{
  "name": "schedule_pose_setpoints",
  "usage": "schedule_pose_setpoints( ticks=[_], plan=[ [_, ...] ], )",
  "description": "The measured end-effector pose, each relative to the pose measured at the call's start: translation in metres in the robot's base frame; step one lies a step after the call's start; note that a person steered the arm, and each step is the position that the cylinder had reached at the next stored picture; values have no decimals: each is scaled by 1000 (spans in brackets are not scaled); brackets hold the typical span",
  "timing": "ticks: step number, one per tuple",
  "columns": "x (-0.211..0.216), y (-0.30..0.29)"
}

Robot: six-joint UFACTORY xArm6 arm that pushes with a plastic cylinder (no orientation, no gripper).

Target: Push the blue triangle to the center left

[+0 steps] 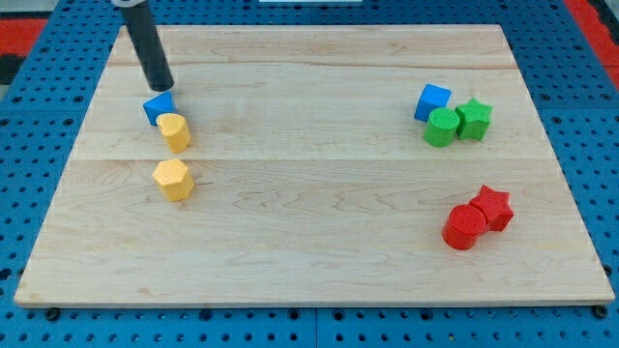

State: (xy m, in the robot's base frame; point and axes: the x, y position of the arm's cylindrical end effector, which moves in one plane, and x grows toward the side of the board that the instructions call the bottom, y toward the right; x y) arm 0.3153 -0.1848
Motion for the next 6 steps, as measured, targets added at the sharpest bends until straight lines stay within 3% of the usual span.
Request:
schedule_pose_setpoints(
  ticks=[1,2,4,6],
  plan=[
    [12,52],
    [40,51],
    [47,-25],
    [96,1]
  ],
)
